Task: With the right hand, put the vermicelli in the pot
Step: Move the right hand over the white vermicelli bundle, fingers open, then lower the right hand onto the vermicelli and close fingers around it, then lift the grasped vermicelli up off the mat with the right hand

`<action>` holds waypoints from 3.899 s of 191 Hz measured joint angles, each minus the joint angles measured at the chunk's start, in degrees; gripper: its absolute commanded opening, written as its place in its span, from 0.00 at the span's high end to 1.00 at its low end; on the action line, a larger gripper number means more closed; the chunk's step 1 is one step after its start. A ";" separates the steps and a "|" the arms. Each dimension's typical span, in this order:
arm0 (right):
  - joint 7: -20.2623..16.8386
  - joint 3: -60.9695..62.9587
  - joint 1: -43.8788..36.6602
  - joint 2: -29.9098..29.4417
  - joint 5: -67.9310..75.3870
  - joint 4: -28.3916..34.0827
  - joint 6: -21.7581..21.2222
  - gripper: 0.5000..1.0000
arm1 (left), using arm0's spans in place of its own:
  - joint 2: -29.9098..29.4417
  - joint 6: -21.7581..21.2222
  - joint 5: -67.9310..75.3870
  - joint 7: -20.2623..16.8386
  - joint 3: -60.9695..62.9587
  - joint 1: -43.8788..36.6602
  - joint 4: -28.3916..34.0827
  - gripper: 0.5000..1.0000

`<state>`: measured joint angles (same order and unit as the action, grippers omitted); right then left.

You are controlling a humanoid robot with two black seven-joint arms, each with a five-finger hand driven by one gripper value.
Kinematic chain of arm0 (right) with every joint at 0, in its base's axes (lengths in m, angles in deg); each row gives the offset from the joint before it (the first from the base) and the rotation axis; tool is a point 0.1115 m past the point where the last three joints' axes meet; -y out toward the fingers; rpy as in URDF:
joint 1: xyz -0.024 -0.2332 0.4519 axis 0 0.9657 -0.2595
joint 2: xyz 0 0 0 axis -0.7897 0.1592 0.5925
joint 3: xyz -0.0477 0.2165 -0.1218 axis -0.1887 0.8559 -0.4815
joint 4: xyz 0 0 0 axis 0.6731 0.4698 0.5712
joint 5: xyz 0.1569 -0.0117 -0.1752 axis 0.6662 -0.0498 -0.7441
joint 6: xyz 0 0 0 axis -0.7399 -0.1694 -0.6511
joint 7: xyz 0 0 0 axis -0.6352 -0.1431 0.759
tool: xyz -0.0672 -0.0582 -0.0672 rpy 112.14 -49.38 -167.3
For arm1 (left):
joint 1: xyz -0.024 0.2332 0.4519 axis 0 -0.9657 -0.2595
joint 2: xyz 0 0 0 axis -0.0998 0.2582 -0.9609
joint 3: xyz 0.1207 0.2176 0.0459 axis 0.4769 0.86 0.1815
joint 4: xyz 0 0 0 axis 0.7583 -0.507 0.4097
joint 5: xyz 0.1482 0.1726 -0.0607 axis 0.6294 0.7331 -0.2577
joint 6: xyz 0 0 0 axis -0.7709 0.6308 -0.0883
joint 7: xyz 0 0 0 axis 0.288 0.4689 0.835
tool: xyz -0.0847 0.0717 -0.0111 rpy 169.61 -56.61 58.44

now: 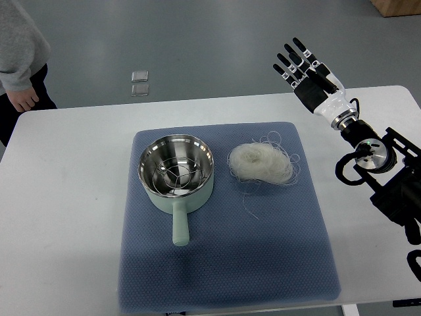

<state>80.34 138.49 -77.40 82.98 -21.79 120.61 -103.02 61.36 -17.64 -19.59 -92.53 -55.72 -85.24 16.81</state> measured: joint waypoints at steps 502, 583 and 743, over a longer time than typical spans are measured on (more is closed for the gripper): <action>-11.76 -62.04 -28.40 14.10 -45.57 13.97 10.53 0.16 | 0.00 0.87 0.02 -0.09 0.15 0.01 -1.28 0.00; -9.91 -62.22 -25.09 10.96 -48.87 11.04 13.91 0.55 | 0.00 0.86 0.01 -0.09 0.16 -0.09 -1.40 0.00; -9.79 -61.53 -49.18 28.52 -44.89 25.45 3.66 1.00 | 0.00 0.85 0.00 -0.09 0.15 -0.07 -1.40 0.00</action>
<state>70.56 76.96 -126.58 111.50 -66.68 146.06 -99.35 61.36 -16.79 -19.59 -92.61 -55.57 -85.31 15.41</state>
